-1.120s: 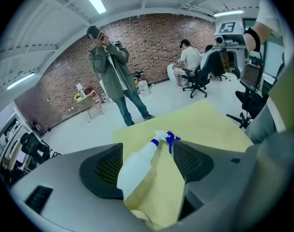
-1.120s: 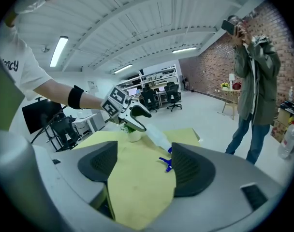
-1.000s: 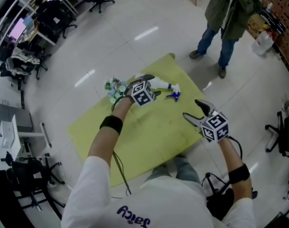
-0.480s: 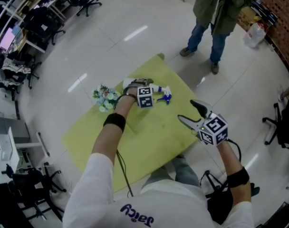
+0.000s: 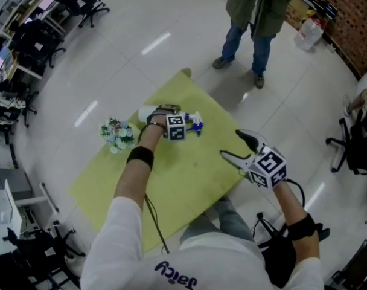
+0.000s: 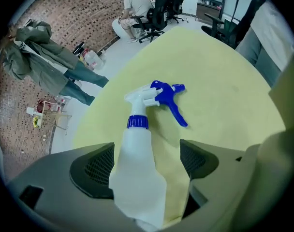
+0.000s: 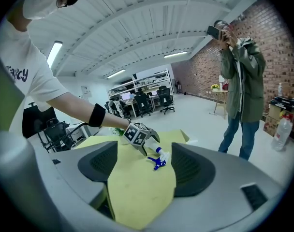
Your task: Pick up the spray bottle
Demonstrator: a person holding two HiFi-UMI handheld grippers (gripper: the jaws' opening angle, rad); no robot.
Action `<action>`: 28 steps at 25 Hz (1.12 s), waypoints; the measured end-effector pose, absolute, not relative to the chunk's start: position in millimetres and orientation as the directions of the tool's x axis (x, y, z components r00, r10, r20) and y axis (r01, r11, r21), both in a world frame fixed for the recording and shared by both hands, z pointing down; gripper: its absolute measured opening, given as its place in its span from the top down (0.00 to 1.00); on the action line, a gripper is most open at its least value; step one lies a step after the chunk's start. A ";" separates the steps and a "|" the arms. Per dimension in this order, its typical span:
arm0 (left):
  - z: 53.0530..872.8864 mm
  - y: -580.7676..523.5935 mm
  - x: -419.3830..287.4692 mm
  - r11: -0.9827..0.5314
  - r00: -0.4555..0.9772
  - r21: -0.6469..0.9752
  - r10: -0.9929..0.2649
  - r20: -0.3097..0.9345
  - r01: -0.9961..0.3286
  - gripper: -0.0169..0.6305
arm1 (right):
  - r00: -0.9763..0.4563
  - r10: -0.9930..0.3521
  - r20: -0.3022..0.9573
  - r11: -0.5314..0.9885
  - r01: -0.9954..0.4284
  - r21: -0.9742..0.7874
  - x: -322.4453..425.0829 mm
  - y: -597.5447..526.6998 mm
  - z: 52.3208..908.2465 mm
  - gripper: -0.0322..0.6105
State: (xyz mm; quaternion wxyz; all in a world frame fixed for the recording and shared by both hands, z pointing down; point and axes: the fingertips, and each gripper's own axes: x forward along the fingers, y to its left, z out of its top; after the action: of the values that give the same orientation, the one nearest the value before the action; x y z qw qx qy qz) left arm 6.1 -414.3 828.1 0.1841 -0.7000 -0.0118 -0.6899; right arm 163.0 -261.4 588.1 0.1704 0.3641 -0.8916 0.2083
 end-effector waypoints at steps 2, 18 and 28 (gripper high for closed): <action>830.4 -417.3 4.5 -0.931 0.034 -0.241 -0.241 0.970 0.276 0.32 | -0.670 -0.584 0.457 0.641 -0.727 -0.246 166.1 -260.8 589.4 0.39; 832.2 -408.4 6.2 -0.913 -0.098 -0.139 -0.190 0.977 0.383 0.57 | -0.631 -0.644 0.433 0.602 -0.767 -0.222 179.6 -265.6 575.1 0.39; 795.5 -408.4 16.0 -0.936 0.064 -0.297 -0.291 0.955 0.189 0.59 | -0.640 -0.658 0.397 0.615 -0.761 -0.208 184.5 -260.9 565.5 0.39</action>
State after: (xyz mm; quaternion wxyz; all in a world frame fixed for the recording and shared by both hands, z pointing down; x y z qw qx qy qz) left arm 16.0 -408.4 795.5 0.1754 -0.7079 0.0359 -0.6832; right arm 184.5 -260.9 565.5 0.1421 0.3997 -0.8873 0.1810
